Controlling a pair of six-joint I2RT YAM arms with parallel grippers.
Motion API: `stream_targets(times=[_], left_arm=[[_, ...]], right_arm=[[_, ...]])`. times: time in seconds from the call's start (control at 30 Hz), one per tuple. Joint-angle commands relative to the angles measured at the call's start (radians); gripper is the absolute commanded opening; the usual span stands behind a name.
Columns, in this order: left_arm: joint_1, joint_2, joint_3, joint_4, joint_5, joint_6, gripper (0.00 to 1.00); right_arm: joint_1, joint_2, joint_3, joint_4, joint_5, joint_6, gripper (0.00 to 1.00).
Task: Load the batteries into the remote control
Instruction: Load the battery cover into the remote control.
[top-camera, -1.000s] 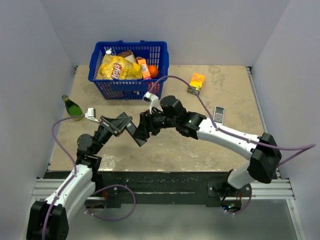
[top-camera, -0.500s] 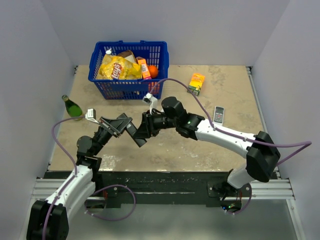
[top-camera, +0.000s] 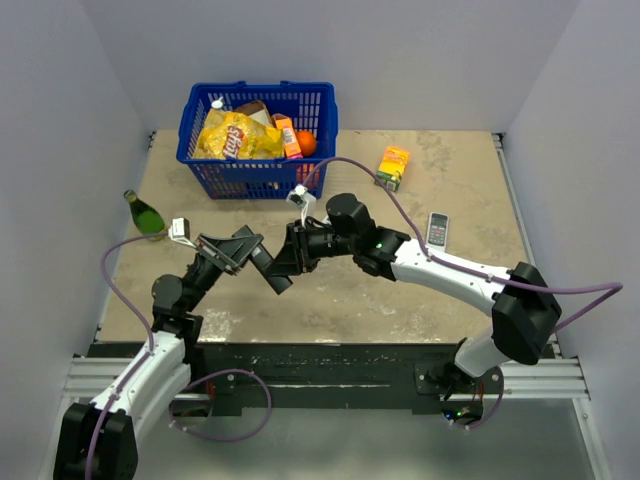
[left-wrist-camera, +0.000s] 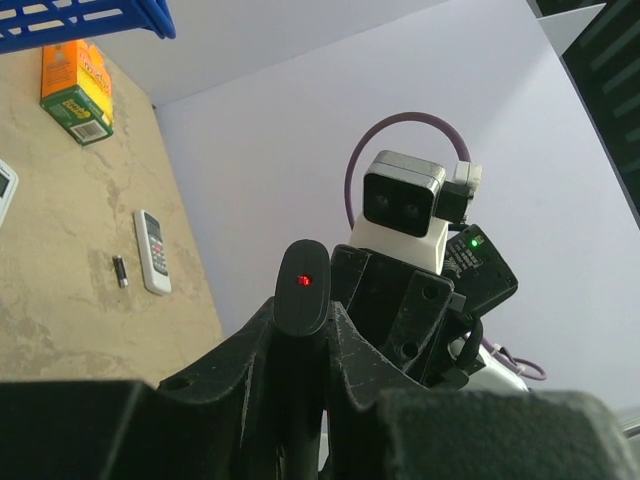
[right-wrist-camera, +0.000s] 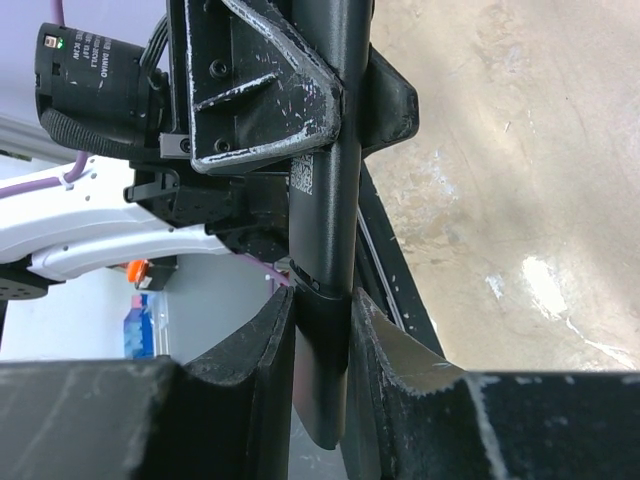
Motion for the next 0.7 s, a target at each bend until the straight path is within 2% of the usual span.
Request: stream_targets(times=[0.0, 0.37, 0.67], left_arm=[[-0.01, -0.029, 0.031, 0.102, 0.051, -0.075, 0.0], [-0.059, -0.038, 0.047, 0.074, 0.05, -0.073, 0.0], [-0.165, 0.003, 0.048, 0.095, 0.016, -0.057, 0.0]], right_arm=[[-0.018, 0.009, 0.001, 0.022, 0.066, -0.024, 0.21], [-0.023, 0.056, 0.068, 0.059, 0.083, -0.018, 0.19], [-0.024, 0.082, 0.091, 0.117, 0.088, 0.005, 0.19]])
